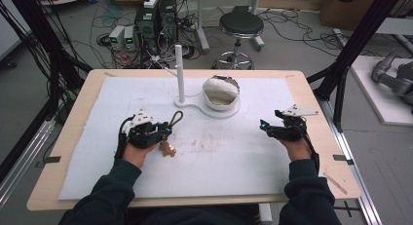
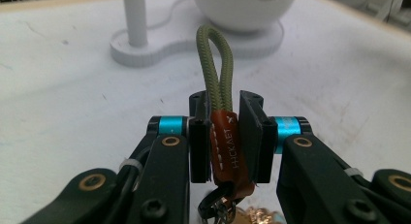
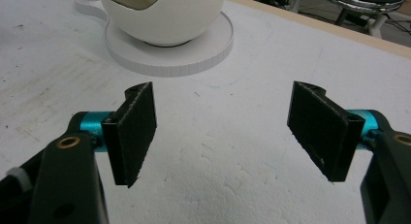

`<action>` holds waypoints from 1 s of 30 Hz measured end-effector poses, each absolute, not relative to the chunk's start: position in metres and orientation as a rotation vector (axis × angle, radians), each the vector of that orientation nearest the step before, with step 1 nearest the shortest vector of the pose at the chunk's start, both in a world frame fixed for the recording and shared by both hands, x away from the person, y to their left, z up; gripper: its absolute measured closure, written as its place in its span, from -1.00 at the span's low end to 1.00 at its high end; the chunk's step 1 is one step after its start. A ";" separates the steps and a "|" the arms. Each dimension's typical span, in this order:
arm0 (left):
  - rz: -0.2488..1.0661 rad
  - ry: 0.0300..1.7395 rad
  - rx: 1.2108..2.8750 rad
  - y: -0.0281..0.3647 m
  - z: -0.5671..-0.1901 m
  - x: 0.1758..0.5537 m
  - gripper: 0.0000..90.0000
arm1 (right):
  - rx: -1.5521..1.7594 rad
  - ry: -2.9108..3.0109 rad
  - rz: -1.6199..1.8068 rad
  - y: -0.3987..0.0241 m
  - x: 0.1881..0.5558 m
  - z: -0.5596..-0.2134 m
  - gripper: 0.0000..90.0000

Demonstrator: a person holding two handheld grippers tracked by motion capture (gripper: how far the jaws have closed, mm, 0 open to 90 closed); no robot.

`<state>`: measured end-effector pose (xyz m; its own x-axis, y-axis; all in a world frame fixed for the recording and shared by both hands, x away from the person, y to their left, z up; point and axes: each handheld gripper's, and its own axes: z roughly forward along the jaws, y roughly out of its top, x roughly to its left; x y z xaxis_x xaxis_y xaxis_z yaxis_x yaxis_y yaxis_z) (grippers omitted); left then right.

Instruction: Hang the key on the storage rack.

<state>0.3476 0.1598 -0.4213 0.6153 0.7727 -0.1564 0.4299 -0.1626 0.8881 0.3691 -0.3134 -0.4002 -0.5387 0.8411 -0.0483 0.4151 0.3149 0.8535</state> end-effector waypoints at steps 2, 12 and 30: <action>0.393 0.976 1.739 0.168 -0.417 0.349 0.66 | 1.109 2.092 1.141 -0.313 0.369 -0.400 -0.41; 0.413 0.892 1.531 0.198 -0.382 0.354 0.67 | 1.112 2.083 1.147 -0.315 0.369 -0.400 -0.41; 0.394 0.789 1.507 0.174 -0.319 0.404 0.67 | 1.104 2.082 1.152 -0.314 0.368 -0.399 -0.41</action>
<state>0.4036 0.1741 -0.3193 0.7007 0.6799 -0.2162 0.2359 0.0652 0.9696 0.3678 -0.3145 -0.3991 -0.5376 0.8418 -0.0479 0.4063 0.3084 0.8601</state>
